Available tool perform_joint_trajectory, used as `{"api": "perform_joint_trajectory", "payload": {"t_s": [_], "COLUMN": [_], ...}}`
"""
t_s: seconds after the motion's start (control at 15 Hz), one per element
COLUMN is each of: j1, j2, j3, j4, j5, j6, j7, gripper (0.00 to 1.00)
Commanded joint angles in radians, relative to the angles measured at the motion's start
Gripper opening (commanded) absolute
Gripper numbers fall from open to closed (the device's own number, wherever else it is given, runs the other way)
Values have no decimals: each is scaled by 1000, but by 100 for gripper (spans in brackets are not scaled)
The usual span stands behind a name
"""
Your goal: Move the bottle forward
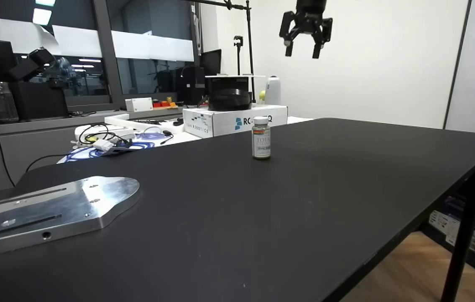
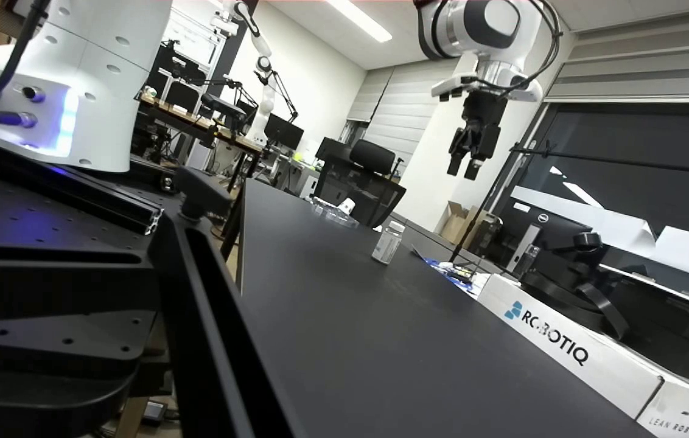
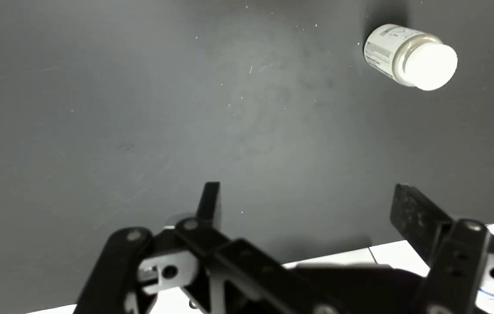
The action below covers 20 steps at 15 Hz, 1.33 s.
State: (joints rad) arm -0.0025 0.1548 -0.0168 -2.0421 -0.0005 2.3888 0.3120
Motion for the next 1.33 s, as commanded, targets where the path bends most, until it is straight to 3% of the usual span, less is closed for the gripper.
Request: {"api": "perform_joint_trajectory", "payload": {"t_s": [0.0, 0.27, 0.53, 1.27], "j1": [75, 163, 205, 203], "j2": [180, 293, 358, 413], "j3": [0, -5, -9, -2], "j4": [190, 280, 318, 326], "j5": [-74, -69, -43, 42], "j6": [-46, -57, -79, -107], "j7": [176, 253, 290, 290], "gripper": [100, 100, 100, 100]}}
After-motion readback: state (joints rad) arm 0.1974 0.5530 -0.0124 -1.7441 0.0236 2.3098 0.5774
